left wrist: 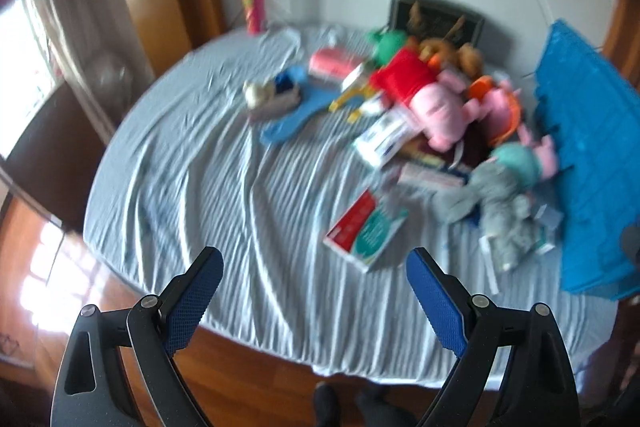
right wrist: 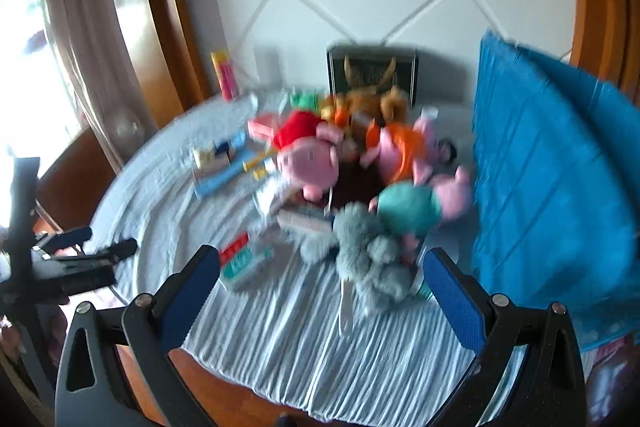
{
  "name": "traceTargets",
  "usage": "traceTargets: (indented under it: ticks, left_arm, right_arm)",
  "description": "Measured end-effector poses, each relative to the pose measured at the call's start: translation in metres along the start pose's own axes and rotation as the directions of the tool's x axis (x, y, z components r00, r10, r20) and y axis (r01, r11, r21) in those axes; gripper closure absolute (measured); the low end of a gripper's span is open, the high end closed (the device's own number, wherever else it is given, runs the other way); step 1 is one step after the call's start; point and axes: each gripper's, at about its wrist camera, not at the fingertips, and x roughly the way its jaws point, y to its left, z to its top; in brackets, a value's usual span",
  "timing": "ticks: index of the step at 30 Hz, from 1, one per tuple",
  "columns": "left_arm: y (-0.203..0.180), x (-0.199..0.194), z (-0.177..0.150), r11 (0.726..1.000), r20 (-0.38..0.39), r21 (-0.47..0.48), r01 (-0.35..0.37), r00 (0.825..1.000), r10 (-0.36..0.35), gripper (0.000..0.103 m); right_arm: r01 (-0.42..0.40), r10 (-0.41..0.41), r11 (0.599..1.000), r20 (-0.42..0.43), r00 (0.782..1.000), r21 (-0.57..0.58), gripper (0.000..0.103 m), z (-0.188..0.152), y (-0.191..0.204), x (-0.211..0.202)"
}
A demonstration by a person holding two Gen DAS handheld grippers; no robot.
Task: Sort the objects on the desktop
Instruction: 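Withdraw both tools from the bin back toward the table, then grasp the red-and-white medicine box with the left tool while the right tool grasps the grey plush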
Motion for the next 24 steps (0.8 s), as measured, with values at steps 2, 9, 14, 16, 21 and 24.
traceTargets:
  ticks: [2,9,14,16,21,24]
  left_arm:
    - [-0.002,0.024,0.0,1.0,-0.046,0.0,-0.003,0.999,0.003,0.009]
    - [-0.039,0.114,0.015,0.996,-0.191,0.084,-0.002,0.981,0.018,0.009]
    - [-0.063,0.163,0.018,0.992,-0.25,0.13,0.0,0.968,0.032,0.009]
    - [-0.069,0.176,0.018,0.989,-0.27,0.147,0.006,0.962,0.034,0.009]
    - [-0.072,0.199,0.022,0.988,-0.294,0.136,0.068,0.955,-0.025,0.004]
    - [-0.073,0.21,0.023,0.983,-0.318,0.134,0.122,0.945,-0.074,0.0]
  right_arm:
    - [0.01,-0.01,1.0,-0.081,0.997,0.002,0.0,-0.008,-0.003,0.029]
    - [0.021,-0.01,0.999,-0.285,0.958,0.035,0.0,-0.02,-0.038,0.126]
    - [0.03,-0.019,0.999,-0.343,0.939,0.026,0.0,-0.012,-0.062,0.182]
    - [0.031,-0.018,0.999,-0.37,0.929,0.027,0.0,-0.011,-0.066,0.203]
    - [0.002,0.01,1.0,-0.43,0.903,0.026,0.0,-0.016,-0.067,0.242]
    - [0.011,0.027,0.997,-0.475,0.88,0.077,0.0,-0.024,-0.076,0.262]
